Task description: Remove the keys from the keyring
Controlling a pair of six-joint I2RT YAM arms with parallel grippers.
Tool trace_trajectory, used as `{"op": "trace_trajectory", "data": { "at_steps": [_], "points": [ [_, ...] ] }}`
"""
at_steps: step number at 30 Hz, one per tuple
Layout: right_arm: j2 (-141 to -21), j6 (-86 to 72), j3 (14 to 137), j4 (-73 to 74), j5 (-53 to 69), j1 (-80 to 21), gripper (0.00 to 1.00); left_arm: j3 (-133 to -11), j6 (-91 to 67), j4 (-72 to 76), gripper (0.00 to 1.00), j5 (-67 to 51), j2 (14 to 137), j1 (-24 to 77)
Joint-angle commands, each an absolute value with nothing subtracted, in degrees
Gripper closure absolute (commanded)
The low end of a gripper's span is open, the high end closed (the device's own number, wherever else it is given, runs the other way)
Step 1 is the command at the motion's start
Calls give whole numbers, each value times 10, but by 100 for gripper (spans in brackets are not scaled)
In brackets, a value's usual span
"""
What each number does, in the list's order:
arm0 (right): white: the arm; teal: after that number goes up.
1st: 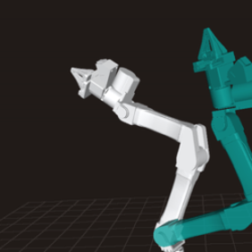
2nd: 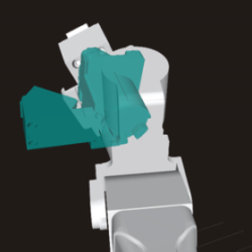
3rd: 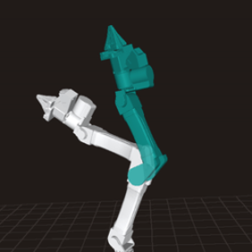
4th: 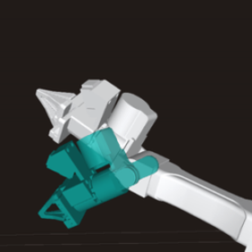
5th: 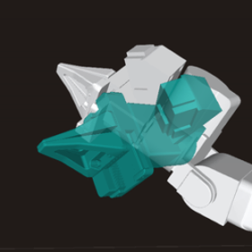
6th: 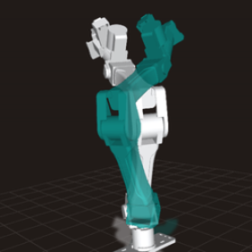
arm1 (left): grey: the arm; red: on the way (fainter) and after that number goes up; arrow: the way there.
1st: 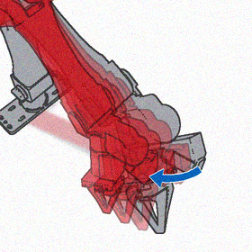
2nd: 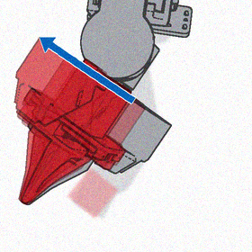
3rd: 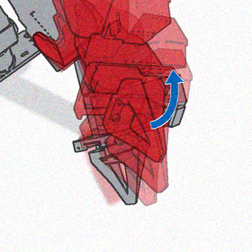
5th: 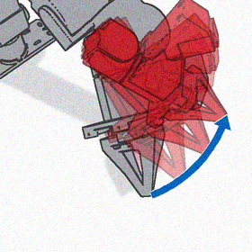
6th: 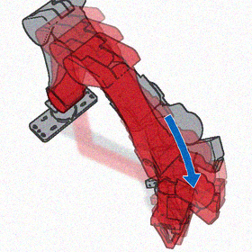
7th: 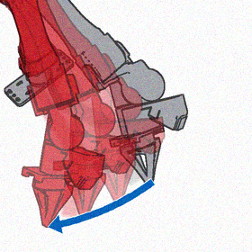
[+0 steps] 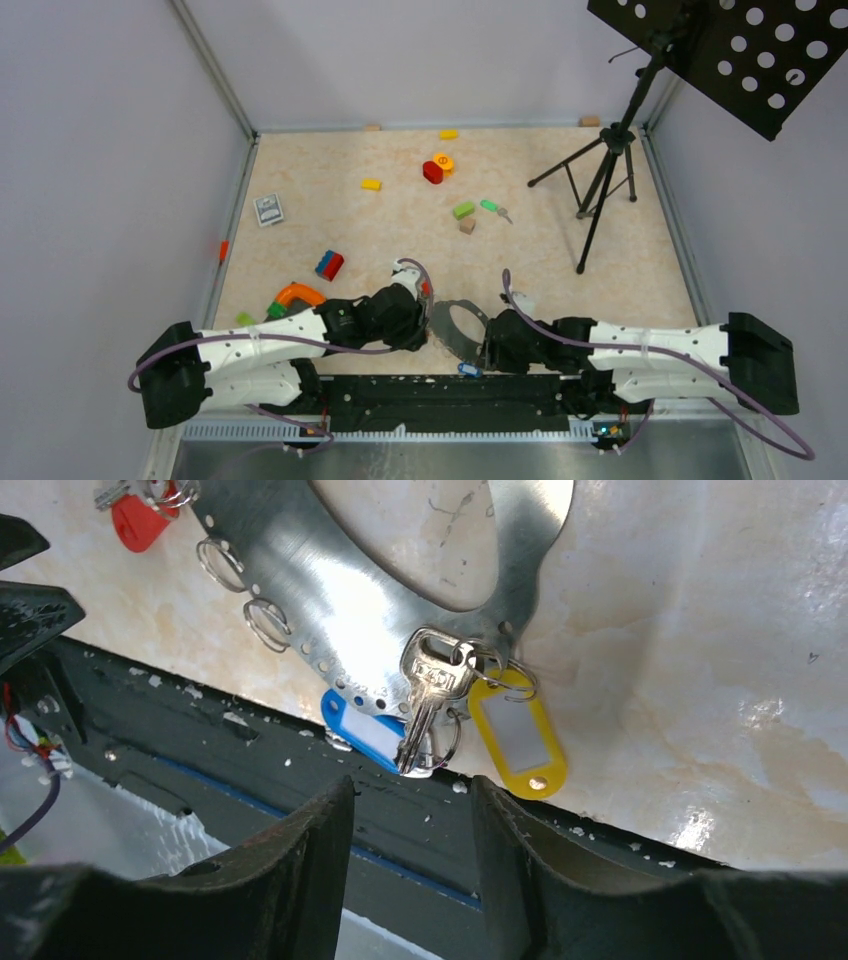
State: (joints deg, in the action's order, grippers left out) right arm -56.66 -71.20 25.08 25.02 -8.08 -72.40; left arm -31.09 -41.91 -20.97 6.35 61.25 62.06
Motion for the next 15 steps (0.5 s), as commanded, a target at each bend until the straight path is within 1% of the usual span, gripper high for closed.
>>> {"op": "trace_trajectory", "data": {
  "at_steps": [1, 4, 15],
  "points": [
    [-593, -732, 250, 219, -107, -732, 53, -330, -423, -186, 51, 73, 611, 625],
    [-610, -729, 250, 210, -110, -734, 53, -330, -422, -181, 51, 73, 614, 626],
    [-669, -707, 279, 226, -123, -748, 62, -327, -436, -159, 51, 64, 618, 627]
  ]
}}
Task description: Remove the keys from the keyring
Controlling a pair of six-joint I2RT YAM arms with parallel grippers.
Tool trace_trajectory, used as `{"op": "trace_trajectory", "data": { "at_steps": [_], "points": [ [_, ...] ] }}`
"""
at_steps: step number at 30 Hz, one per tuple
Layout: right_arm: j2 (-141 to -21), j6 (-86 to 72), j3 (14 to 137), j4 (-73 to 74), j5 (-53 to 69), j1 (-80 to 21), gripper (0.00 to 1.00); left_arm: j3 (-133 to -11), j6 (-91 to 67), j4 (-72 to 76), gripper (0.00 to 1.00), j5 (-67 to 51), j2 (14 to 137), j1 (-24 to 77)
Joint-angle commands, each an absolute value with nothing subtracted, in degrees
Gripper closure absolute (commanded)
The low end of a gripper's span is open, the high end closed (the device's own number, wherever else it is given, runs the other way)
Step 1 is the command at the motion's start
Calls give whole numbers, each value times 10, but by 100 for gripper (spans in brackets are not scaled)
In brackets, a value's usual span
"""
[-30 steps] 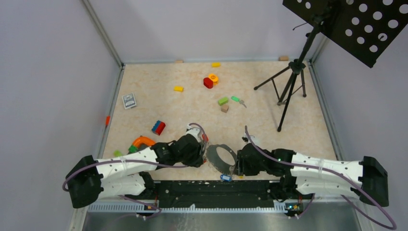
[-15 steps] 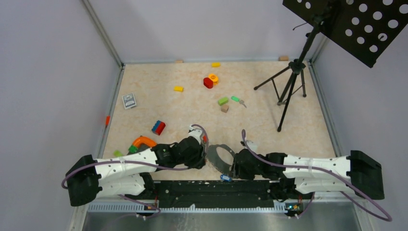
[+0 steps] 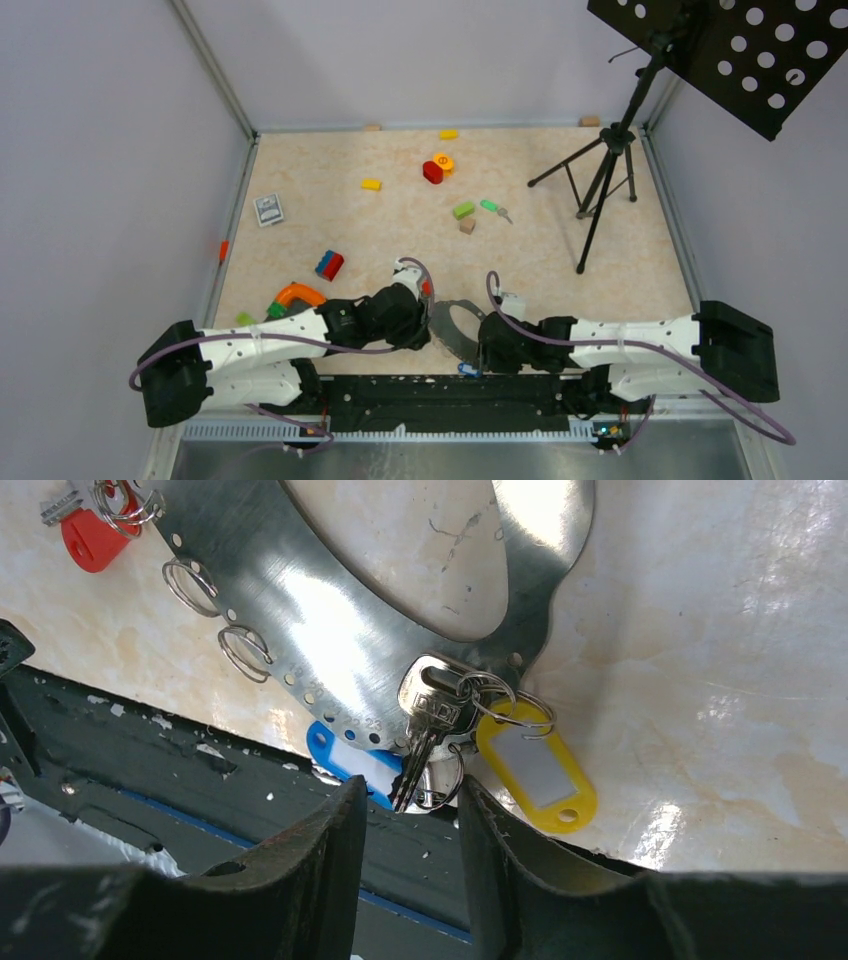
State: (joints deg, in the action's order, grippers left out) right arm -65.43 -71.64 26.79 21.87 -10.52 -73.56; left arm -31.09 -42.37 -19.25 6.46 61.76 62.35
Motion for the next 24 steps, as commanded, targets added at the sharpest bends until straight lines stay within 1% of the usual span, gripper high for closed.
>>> {"op": "trace_trajectory", "data": {
  "at_steps": [1, 4, 8, 12, 14, 18, 24],
  "points": [
    [-668, -708, 278, 226, -125, -749, 64, -327, -437, -157, 51, 63, 618, 627],
    [-662, -708, 272, 222, -125, -751, 69, -329, -437, -156, 51, 61, 619, 627],
    [-653, -706, 268, 220, -129, -751, 79, -330, -436, -158, 51, 60, 616, 627],
    [-642, -690, 269, 216, -134, -751, 92, -333, -434, -157, 51, 61, 617, 627],
    [-634, -677, 272, 215, -137, -751, 100, -337, -432, -159, 51, 61, 620, 627],
    [-602, -661, 279, 221, -147, -751, 100, -341, -432, -163, 51, 60, 616, 627],
    [-517, -643, 274, 211, -158, -751, 100, -336, -409, -132, 50, 42, 584, 627]
  ]
}}
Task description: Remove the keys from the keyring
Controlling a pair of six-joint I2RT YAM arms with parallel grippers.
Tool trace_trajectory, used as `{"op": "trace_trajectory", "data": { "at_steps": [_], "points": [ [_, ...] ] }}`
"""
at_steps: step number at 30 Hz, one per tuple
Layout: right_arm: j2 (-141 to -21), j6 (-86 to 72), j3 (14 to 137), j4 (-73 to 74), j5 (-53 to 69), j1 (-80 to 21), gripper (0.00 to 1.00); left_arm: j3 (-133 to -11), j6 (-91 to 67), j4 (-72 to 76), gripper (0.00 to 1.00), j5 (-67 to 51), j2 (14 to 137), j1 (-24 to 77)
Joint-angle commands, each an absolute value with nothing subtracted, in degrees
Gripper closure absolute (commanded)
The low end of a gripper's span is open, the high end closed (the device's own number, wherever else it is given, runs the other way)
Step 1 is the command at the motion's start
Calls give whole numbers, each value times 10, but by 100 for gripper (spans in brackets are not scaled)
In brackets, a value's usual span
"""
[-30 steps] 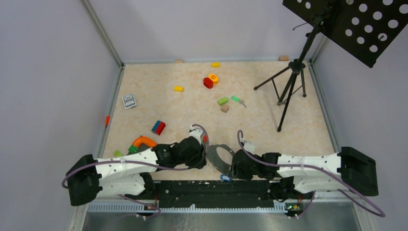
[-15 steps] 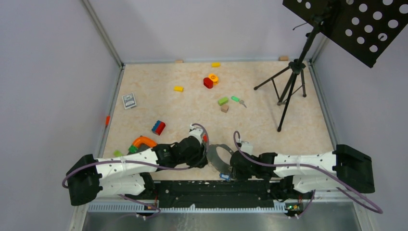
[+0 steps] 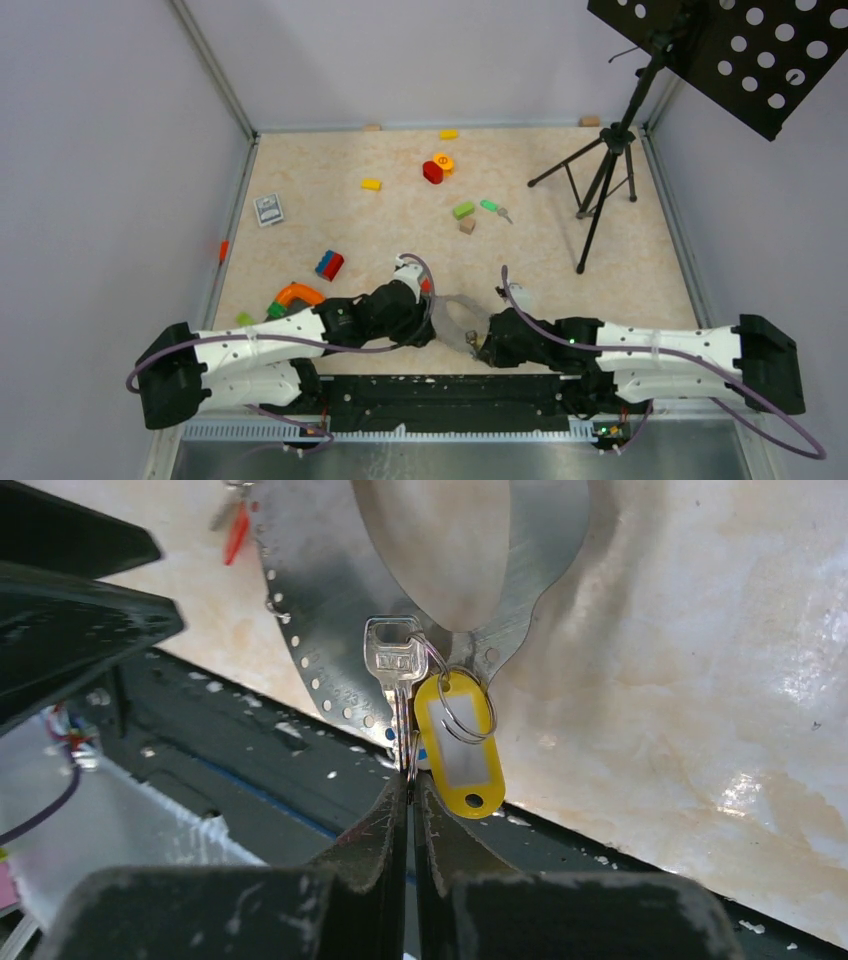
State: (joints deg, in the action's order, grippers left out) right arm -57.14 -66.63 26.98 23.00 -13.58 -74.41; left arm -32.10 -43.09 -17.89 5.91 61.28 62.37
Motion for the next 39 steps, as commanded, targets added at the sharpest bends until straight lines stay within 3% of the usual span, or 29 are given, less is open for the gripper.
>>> {"op": "trace_trajectory", "data": {
  "at_steps": [1, 9, 22, 39],
  "points": [
    [-503, -638, 273, 207, -156, -751, 100, -335, -402, -122, 50, 35, 580, 627],
    [-440, -606, 281, 165, -119, -751, 100, -310, -355, -11, 43, -58, 542, 627],
    [-428, -545, 312, 167, -131, -751, 100, -289, -298, 40, 31, -49, 459, 627],
    [-418, -491, 313, 117, -142, -751, 100, -275, -411, 152, 40, -95, 526, 627]
  ]
}}
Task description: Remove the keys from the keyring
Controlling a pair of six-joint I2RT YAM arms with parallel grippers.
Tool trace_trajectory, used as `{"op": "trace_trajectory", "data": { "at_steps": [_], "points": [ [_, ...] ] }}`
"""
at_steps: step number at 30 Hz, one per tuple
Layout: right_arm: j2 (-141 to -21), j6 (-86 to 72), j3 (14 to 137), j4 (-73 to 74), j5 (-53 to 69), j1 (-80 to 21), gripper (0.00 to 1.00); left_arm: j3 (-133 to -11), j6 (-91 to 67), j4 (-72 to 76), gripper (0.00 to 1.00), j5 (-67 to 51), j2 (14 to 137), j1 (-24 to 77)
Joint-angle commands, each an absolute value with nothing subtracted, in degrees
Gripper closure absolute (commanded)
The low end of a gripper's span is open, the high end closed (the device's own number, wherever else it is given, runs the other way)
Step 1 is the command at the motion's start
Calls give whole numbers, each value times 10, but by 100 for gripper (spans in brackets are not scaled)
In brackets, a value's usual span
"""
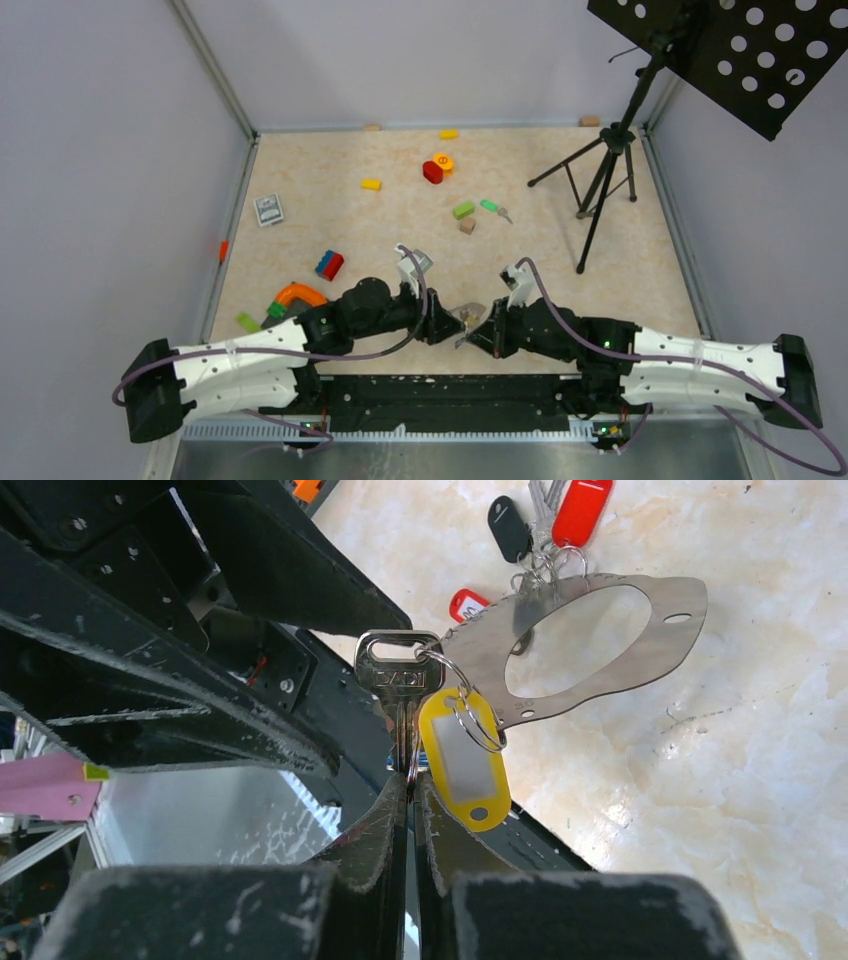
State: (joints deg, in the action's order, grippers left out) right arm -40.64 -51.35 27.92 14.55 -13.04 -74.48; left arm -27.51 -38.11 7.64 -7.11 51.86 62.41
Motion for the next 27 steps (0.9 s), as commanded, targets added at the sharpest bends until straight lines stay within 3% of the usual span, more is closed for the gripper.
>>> {"op": "trace_trajectory", "data": {
  "at_steps": [1, 6, 15, 27],
  "points": [
    [-422, -490, 315, 116, -141, -751, 100, -275, -413, 155, 40, -96, 528, 628],
    [-438, -485, 318, 104, -137, -751, 100, -285, -410, 150, 45, -97, 545, 628],
    [-440, -482, 319, 99, -136, -751, 100, -298, -404, 124, 68, -102, 579, 628],
    [-415, -490, 309, 112, -148, -751, 100, -302, -373, 82, 69, -73, 531, 628]
  ]
}}
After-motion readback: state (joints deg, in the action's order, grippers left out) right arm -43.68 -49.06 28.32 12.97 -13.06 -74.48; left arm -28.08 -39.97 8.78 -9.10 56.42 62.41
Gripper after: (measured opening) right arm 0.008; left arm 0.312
